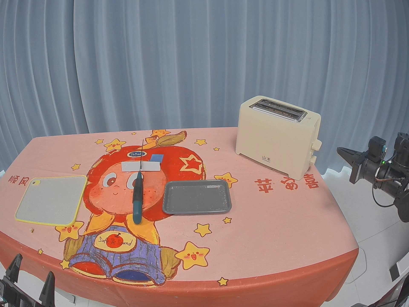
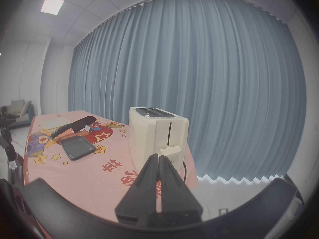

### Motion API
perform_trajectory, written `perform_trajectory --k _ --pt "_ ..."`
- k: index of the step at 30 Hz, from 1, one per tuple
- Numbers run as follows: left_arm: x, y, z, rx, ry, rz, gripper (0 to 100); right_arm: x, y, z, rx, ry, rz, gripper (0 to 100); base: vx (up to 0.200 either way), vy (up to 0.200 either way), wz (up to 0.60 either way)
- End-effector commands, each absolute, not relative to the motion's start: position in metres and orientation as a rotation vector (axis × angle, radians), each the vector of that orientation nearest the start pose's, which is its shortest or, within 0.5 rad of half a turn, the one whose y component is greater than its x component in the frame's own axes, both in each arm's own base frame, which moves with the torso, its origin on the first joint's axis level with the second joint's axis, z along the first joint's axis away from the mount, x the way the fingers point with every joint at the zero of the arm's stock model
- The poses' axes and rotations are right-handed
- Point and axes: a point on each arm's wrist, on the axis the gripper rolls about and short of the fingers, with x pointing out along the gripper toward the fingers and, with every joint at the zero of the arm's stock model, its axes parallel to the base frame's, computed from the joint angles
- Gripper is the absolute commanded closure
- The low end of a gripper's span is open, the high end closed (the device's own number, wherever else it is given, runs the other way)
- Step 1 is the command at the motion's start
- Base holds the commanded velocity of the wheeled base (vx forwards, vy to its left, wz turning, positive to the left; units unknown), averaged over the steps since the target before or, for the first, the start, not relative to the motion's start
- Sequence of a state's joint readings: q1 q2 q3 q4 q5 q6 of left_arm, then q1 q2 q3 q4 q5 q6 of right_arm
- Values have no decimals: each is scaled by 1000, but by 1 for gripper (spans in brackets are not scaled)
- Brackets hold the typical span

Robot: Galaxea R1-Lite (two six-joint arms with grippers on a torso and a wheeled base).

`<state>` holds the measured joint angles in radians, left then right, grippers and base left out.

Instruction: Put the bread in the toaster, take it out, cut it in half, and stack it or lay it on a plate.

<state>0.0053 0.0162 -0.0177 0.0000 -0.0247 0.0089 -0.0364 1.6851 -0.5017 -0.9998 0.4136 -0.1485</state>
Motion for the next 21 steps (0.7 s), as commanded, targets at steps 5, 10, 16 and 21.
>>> perform_trajectory --k 5,10,16,21 --pt "-22 -1 76 9 11 -18 0 250 -3 155 -160 40 378 100 0 0 0" --pt "-22 -1 76 9 11 -18 0 242 1 154 -156 29 391 100 0 0 0" --pt "-22 -1 76 9 11 -18 0 241 6 150 -155 46 411 100 0 0 0" --pt "-22 -1 76 9 11 -18 0 235 17 149 -154 44 458 100 0 0 0"
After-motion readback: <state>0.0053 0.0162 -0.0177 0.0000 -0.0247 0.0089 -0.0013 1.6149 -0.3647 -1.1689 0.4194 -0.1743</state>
